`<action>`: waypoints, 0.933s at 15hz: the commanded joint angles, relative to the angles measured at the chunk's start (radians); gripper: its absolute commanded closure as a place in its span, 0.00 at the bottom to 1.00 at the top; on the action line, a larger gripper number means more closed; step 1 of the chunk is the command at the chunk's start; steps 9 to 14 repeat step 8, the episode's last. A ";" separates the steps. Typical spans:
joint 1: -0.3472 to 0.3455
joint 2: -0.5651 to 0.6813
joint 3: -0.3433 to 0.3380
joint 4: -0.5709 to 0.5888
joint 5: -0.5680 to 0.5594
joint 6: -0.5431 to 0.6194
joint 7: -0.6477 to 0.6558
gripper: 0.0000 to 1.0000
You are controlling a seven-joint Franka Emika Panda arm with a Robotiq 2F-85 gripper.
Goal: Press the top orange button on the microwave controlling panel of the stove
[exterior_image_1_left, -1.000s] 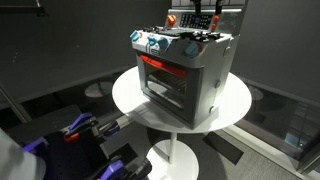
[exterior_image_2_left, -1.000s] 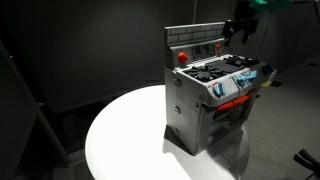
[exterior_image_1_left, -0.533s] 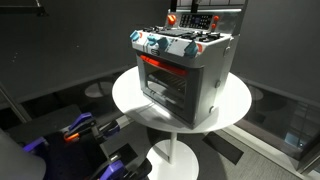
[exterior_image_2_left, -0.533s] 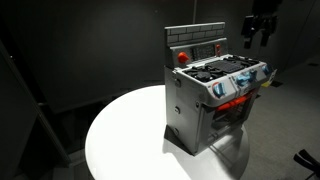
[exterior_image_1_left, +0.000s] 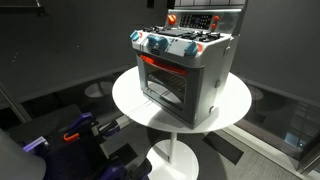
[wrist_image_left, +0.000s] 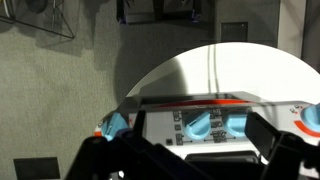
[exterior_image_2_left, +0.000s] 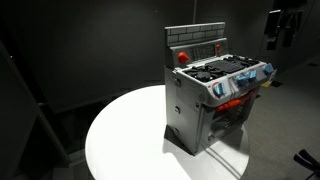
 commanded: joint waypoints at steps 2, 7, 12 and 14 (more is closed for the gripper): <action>-0.001 -0.118 0.019 -0.107 -0.007 0.013 -0.011 0.00; -0.004 -0.107 0.022 -0.097 0.001 -0.001 -0.003 0.00; -0.004 -0.108 0.022 -0.099 0.001 -0.001 -0.003 0.00; -0.004 -0.108 0.022 -0.099 0.001 -0.001 -0.003 0.00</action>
